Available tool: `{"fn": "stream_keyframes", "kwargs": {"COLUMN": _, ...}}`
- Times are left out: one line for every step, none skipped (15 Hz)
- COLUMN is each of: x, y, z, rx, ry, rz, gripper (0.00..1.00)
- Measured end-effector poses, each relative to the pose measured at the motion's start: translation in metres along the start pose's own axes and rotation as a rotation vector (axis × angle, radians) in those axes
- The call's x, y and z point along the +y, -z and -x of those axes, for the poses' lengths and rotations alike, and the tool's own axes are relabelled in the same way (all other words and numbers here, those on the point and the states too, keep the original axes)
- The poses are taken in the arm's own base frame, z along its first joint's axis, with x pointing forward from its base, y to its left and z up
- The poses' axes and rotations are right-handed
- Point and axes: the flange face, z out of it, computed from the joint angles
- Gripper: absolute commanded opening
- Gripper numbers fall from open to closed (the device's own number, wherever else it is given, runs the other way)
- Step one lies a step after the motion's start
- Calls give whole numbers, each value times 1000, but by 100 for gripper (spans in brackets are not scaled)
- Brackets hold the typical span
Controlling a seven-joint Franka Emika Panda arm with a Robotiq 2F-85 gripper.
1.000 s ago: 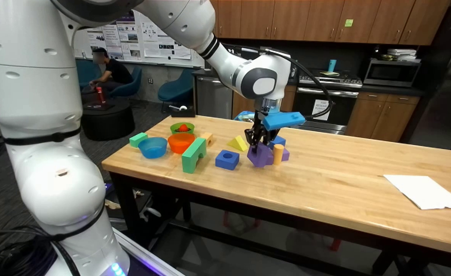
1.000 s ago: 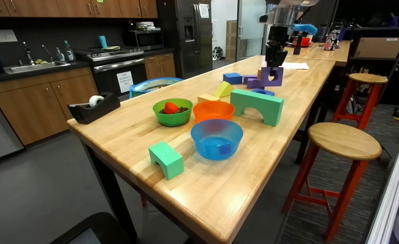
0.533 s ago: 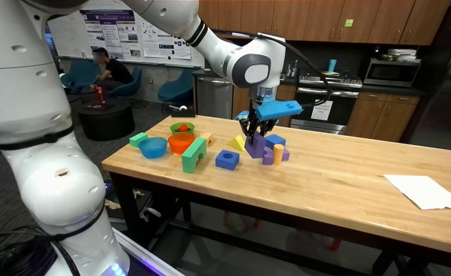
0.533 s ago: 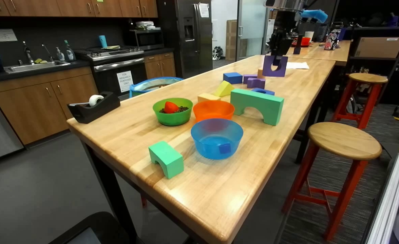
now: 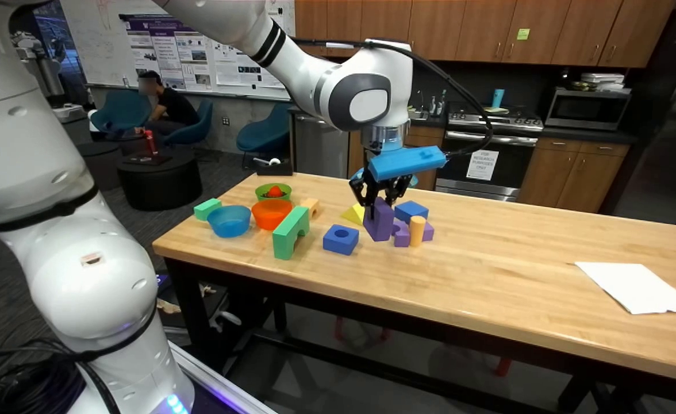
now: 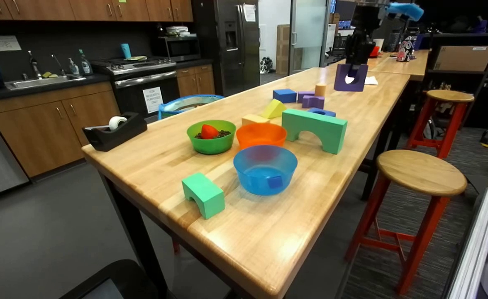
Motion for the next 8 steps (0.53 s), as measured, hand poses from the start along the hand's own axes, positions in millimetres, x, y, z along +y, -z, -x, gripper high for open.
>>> {"fn": "stream_keyframes", "kwargs": {"x": -5, "y": 0, "z": 4, "rx": -10, "ry": -5, "rz": 5, "gripper": 16}}
{"fn": "stream_keyframes", "kwargs": {"x": -11, "y": -1, "z": 8, "rx": -18, "ry": -8, "rz": 6, "gripper": 16}}
{"fn": "stream_keyframes", "kwargs": {"x": -17, "y": -3, "z": 11, "rx": -28, "ry": -12, "rz": 4, "gripper": 16}}
{"fn": "stream_keyframes", "kwargs": {"x": -22, "y": -4, "z": 13, "rx": -37, "ry": -19, "rz": 3, "gripper": 16}}
{"fn": "stream_keyframes", "kwargs": {"x": -28, "y": -5, "z": 14, "rx": -46, "ry": -25, "rz": 3, "gripper": 16}}
{"fn": "stream_keyframes", "kwargs": {"x": -32, "y": -5, "z": 15, "rx": -53, "ry": -32, "rz": 3, "gripper": 16}}
{"fn": "stream_keyframes", "kwargs": {"x": -37, "y": -4, "z": 15, "rx": -60, "ry": -39, "rz": 4, "gripper": 16}}
{"fn": "stream_keyframes", "kwargs": {"x": -41, "y": -2, "z": 14, "rx": -62, "ry": -47, "rz": 4, "gripper": 16}}
